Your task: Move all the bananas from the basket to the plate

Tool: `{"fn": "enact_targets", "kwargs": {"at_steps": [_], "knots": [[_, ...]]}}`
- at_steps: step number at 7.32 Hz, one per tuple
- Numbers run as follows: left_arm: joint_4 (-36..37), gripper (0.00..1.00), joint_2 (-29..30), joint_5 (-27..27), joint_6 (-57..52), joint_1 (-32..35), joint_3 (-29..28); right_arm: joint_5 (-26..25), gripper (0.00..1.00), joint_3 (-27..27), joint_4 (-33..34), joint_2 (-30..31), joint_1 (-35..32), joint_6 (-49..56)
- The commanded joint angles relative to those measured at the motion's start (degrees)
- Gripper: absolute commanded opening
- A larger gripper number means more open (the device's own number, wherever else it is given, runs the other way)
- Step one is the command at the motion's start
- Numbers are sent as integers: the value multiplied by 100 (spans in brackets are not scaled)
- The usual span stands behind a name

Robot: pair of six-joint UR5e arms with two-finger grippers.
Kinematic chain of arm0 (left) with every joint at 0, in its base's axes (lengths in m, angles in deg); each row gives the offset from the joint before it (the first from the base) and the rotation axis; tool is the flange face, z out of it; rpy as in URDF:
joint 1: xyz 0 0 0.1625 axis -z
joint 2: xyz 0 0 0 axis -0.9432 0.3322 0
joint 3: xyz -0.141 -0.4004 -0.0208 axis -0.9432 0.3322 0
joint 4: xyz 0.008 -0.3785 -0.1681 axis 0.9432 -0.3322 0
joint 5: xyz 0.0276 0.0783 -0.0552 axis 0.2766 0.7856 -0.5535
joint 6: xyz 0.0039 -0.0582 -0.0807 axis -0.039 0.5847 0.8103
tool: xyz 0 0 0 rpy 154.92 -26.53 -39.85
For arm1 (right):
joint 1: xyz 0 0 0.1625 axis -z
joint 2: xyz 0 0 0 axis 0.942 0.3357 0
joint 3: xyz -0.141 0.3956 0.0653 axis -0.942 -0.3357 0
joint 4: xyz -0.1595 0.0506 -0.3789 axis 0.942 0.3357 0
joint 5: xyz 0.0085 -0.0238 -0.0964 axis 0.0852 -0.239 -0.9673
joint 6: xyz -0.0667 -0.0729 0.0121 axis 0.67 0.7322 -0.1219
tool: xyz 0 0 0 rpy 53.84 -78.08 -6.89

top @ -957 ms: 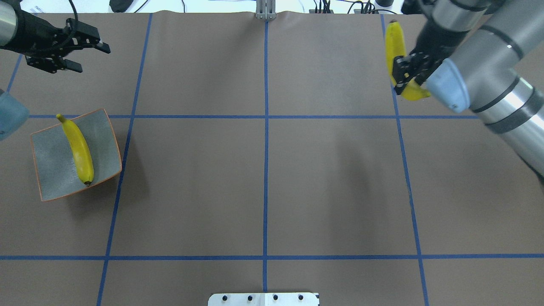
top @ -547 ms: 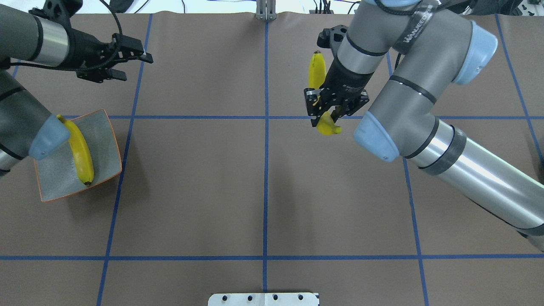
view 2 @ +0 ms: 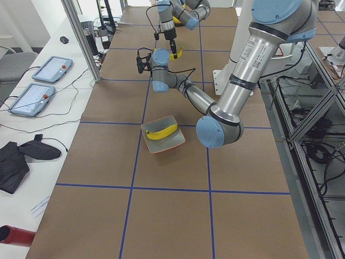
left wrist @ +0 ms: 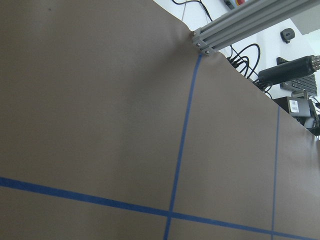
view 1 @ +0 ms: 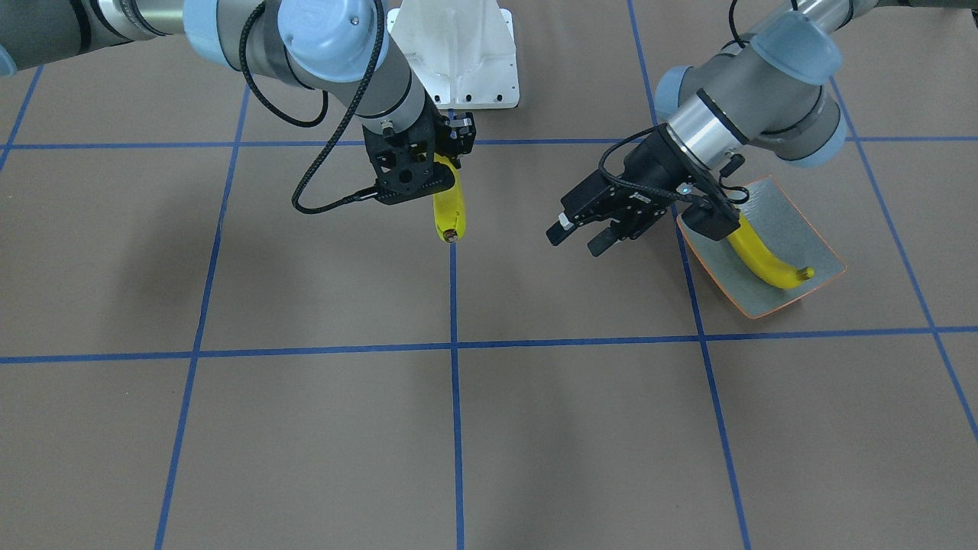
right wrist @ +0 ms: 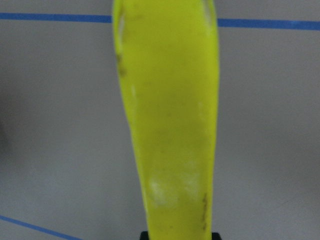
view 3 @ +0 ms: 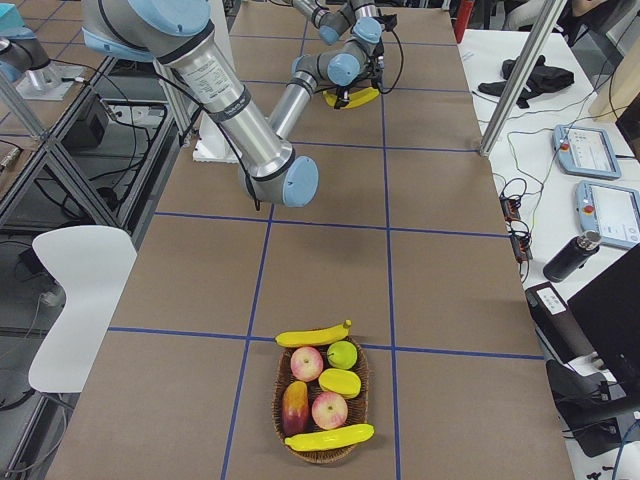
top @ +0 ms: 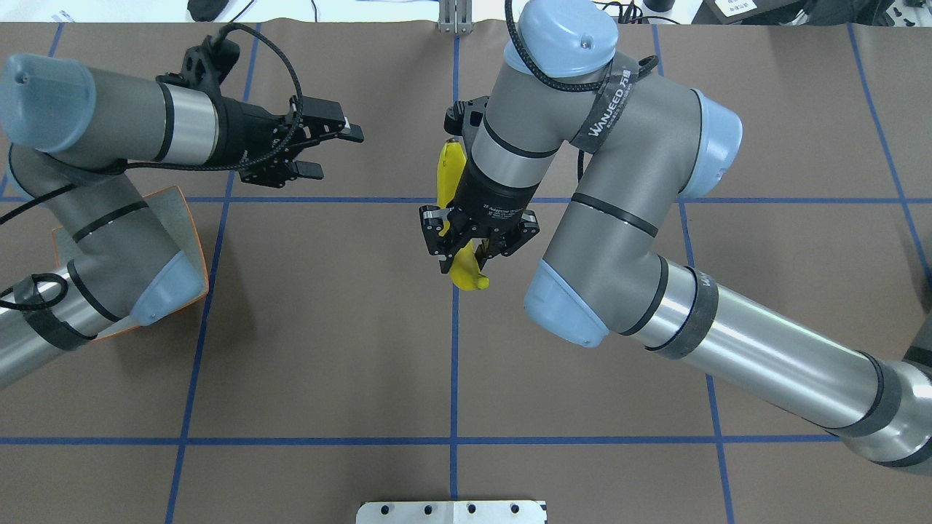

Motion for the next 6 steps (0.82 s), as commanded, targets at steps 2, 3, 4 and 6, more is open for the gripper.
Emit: {"fn": "enact_targets", "kwargs": {"at_steps": [2,3,4,6], "knots": [[-448,100,160,-49,15,-381,109,30,0,-21,-68,-9,85,-6],[-440,100,361,-49,7,-574,101,30,0,-22,-77,0,103,-6],[-422,100,554,-32,-2,-707,-12,56,0,-22,-190,9,103,-6],[-440,100,547,-32,-20,-708,-57,231,0,-13,-227,35,103,-6]]}}
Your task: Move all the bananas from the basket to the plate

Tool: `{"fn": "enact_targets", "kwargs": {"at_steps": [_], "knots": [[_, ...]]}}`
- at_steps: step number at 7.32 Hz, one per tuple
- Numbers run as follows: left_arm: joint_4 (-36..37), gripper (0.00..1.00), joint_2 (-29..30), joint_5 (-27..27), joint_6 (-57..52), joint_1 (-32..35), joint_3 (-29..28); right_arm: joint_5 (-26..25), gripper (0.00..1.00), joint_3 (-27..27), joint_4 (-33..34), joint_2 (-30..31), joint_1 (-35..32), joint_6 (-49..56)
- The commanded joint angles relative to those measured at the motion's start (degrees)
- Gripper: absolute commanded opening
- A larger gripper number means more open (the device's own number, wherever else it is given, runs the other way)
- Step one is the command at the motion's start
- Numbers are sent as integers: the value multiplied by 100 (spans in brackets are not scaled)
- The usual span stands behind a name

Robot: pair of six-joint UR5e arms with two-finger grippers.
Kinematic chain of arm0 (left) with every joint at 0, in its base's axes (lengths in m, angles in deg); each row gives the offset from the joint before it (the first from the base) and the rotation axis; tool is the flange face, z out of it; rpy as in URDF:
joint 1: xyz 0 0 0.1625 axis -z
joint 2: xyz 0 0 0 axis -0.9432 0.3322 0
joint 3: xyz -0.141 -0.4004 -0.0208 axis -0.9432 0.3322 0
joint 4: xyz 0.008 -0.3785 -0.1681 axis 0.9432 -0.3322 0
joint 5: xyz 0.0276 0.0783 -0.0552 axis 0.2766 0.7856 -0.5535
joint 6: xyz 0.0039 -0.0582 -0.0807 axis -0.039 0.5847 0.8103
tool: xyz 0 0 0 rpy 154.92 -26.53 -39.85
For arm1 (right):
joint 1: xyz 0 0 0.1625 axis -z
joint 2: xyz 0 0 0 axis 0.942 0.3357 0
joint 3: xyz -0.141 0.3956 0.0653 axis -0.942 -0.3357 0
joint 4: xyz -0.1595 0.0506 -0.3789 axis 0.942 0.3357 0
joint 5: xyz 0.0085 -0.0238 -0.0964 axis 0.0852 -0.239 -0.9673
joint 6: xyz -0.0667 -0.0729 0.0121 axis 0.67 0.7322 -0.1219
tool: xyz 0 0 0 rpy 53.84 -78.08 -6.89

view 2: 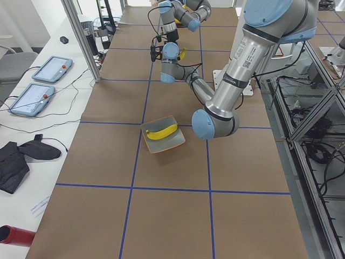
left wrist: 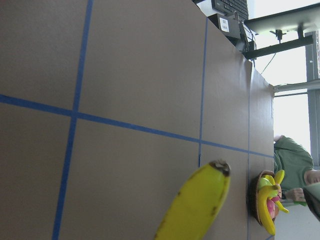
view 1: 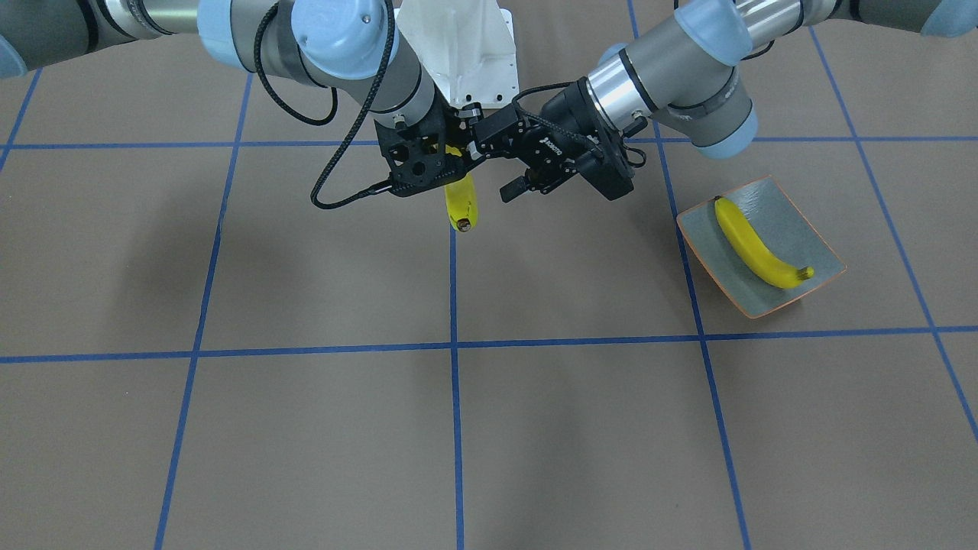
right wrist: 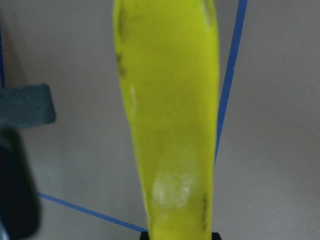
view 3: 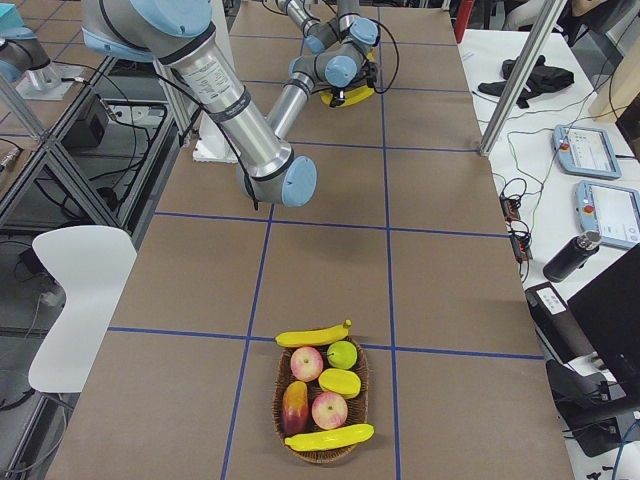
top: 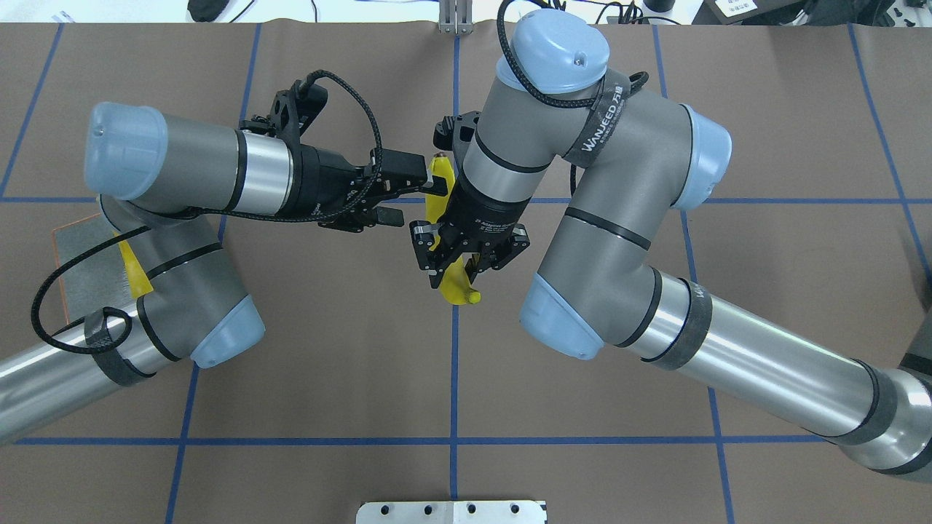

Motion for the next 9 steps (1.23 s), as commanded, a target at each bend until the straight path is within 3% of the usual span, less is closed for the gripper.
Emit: {"fn": "enact_targets", "kwargs": {"at_steps": [1,7,9], "knots": [[3,100,26,2,-11,-26,-49,258,0,17,-39,18,2,0],[-5,99,70,28,-3,-193,-154,339,0,43,-223,62,-6,0],[-5,89,105,28,-3,-263,-198,348,0,52,-241,71,-6,0]]}}
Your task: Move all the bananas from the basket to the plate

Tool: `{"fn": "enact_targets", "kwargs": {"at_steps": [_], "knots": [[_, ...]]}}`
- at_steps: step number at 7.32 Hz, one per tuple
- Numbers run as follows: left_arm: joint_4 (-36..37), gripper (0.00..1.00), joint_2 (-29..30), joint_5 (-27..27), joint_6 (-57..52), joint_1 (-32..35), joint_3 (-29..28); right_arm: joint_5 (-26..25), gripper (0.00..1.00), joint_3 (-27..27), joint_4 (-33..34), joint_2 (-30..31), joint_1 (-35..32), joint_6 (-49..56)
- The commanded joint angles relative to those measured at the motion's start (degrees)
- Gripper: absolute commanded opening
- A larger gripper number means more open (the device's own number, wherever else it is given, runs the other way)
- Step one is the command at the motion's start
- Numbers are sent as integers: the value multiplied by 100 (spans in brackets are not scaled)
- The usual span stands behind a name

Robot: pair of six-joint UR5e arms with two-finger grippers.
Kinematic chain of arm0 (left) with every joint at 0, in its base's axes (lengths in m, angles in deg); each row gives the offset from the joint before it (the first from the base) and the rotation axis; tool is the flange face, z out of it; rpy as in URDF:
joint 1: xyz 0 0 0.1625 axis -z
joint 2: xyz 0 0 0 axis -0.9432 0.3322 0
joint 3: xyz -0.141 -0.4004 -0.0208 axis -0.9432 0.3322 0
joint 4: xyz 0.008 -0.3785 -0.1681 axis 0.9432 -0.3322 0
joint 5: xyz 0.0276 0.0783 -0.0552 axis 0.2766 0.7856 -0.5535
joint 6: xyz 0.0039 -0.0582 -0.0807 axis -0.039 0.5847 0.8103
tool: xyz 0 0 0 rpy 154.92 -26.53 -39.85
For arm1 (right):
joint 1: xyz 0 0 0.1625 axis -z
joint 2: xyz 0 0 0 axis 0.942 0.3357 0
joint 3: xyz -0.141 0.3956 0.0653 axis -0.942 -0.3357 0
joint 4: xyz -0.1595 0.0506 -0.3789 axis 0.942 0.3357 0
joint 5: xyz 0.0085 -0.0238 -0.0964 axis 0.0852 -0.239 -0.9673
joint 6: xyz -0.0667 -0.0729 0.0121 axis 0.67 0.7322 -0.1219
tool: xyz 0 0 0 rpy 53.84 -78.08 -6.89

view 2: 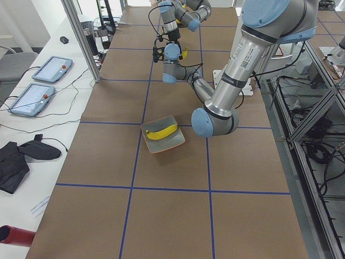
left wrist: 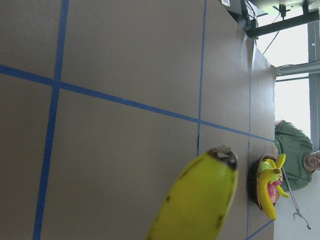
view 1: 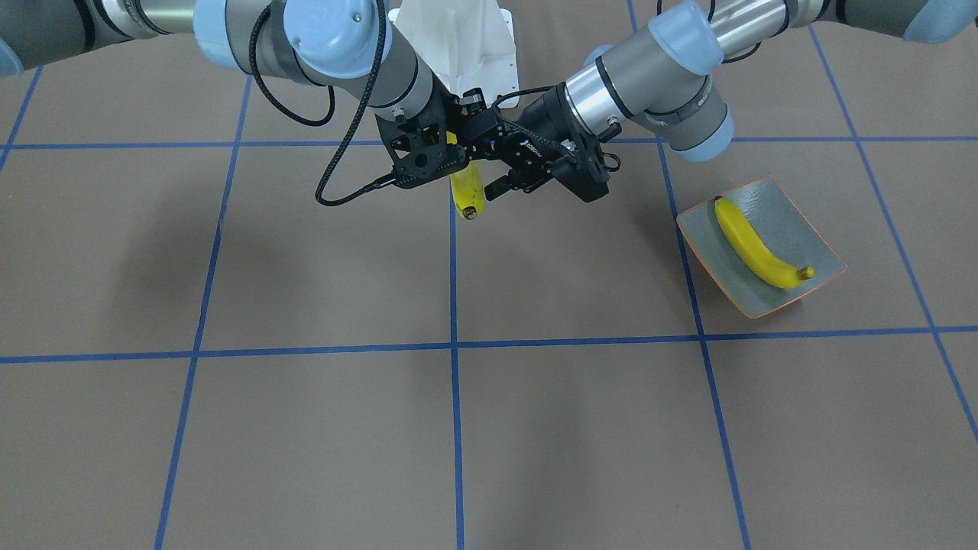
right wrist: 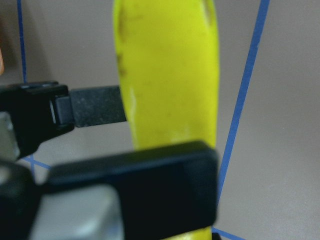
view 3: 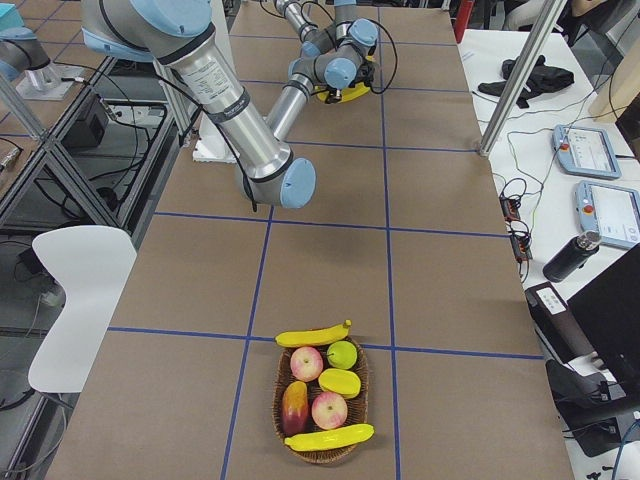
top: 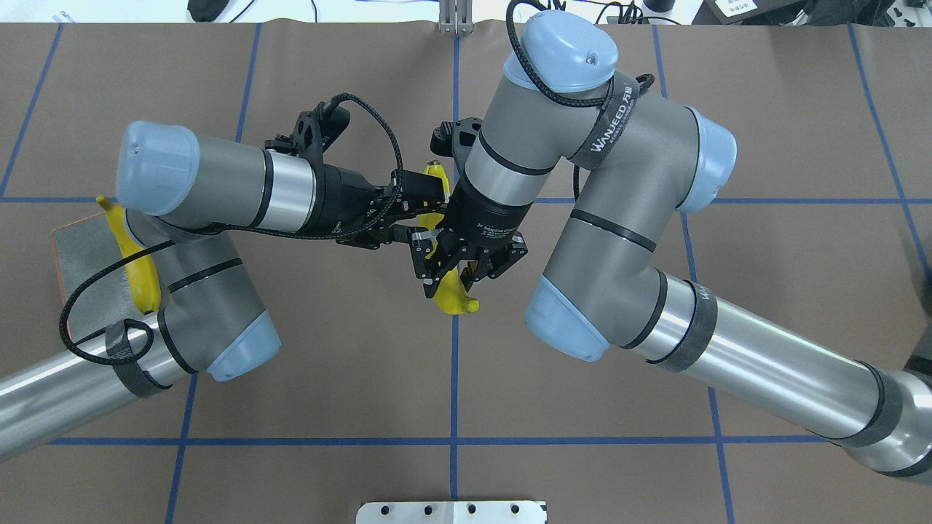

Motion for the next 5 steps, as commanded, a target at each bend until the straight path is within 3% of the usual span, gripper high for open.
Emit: {"fn": "enact_targets", "kwargs": {"at_steps": [1,2,5], "knots": [[0,86,12,0,0,-61,-35,16,0,7,-17,3,0,0],[0,83,21,0,0,-70,-79,69,0,7,-17,12,-9,0],[0,51,30,-8,0,-70,-88,87,0,16,-17,21,-9,0]]}}
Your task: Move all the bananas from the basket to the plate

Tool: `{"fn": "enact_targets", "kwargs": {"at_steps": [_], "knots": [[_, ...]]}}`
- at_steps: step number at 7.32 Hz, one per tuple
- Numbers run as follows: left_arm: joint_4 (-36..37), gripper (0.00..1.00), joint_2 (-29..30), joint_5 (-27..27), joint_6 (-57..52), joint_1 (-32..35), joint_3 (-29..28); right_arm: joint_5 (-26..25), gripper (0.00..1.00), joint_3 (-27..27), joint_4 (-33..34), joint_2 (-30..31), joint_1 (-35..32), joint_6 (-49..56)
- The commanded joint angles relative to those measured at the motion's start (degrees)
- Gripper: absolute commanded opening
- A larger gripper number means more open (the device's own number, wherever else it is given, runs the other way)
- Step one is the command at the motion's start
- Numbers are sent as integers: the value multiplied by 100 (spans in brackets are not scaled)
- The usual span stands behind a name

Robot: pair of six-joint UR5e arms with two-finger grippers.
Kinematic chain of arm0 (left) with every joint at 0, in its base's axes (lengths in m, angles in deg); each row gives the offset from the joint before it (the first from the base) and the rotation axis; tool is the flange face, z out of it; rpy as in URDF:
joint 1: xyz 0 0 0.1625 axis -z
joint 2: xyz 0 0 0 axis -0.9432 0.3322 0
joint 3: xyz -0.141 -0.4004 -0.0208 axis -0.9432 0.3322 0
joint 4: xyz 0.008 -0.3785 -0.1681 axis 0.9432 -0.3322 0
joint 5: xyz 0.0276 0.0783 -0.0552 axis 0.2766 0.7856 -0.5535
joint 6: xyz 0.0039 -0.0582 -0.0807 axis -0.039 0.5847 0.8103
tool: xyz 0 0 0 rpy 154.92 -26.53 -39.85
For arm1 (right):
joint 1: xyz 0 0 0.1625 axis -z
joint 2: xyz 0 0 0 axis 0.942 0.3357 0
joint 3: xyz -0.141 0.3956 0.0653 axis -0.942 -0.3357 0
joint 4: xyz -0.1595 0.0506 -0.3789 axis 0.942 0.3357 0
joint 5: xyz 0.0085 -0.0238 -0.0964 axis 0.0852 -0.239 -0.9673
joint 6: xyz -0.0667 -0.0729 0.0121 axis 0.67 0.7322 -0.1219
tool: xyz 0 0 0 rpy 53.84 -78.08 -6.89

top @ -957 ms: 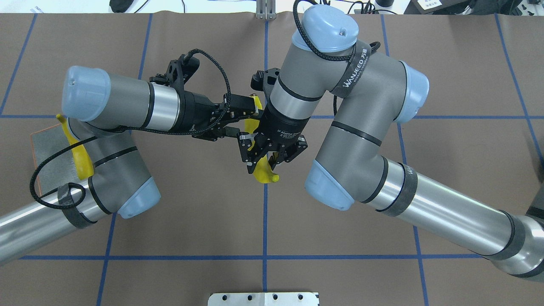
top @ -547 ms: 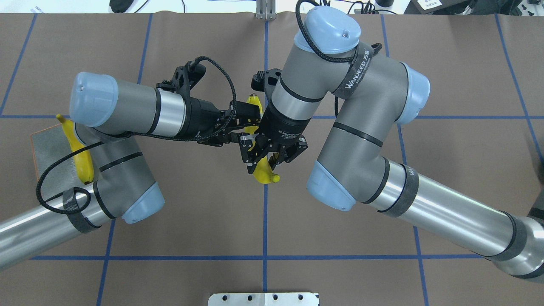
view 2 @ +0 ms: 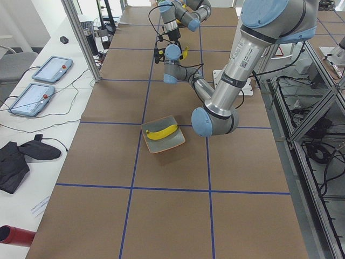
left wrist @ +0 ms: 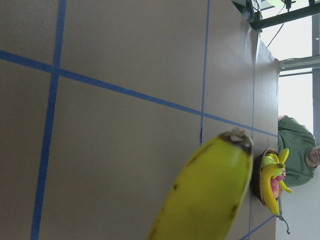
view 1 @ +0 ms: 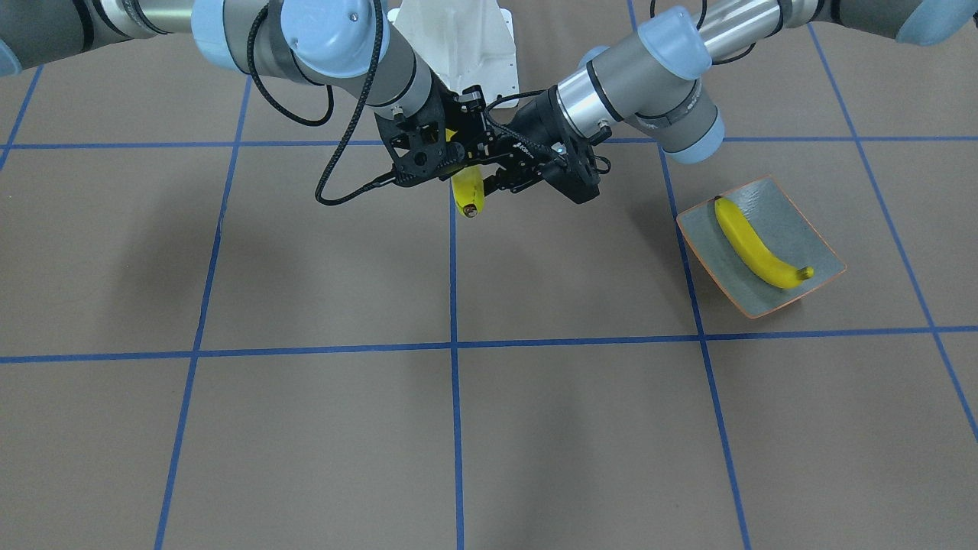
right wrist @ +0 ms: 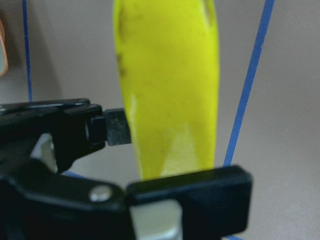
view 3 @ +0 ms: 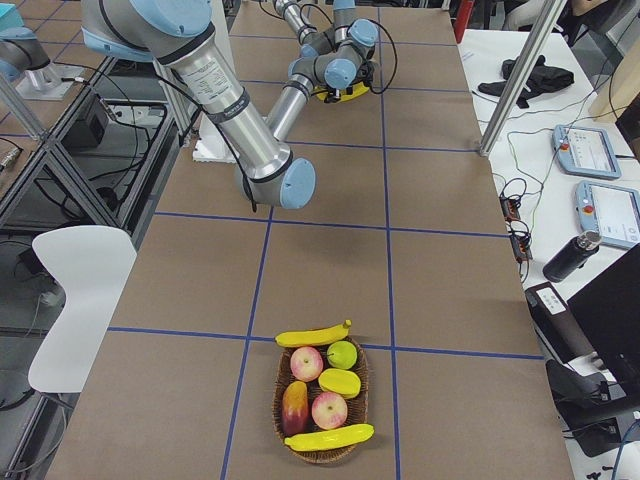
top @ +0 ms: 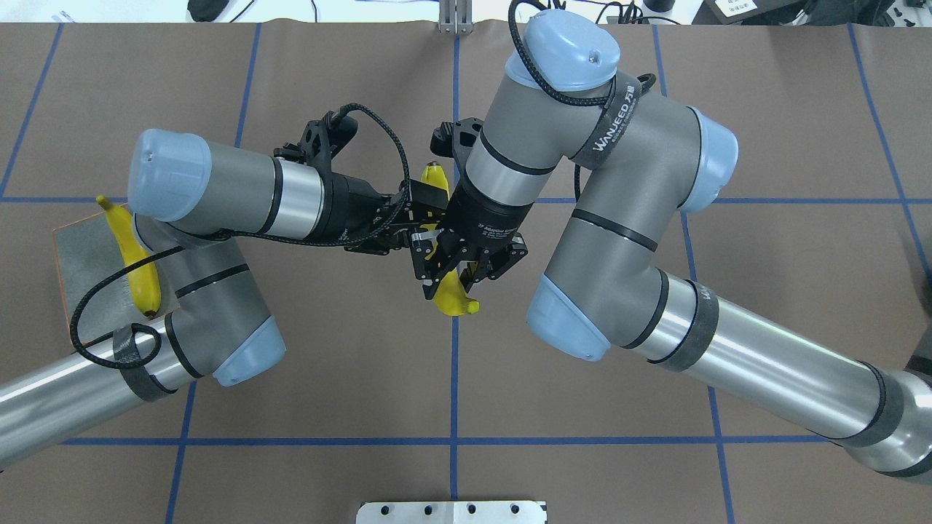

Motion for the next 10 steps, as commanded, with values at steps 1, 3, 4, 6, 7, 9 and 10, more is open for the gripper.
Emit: {"fn": "enact_targets", "kwargs": {"at_steps": [1,3,4,6,7,9,10], "knots": [[0,28,2,-7,43,-9,5,6,0,2,-12,15,-1,0],[9,0,-15,-15,148,-45,49,15,12,-33,-222,50,-9,-78],[9,0,-7,-24,228,-45,57,6,99,-25,-310,42,-9,-358],[9,0,-24,-24,228,-45,58,50,100,-25,-784,112,-62,-869],[9,0,-50,-42,220,-45,49,94,100,-24,-794,121,-106,-870],[9,0,-51,-42,211,-45,31,147,100,-7,-794,182,-141,-870],[9,0,-59,-42,211,-36,22,312,100,2,-812,191,-228,-870]]}}
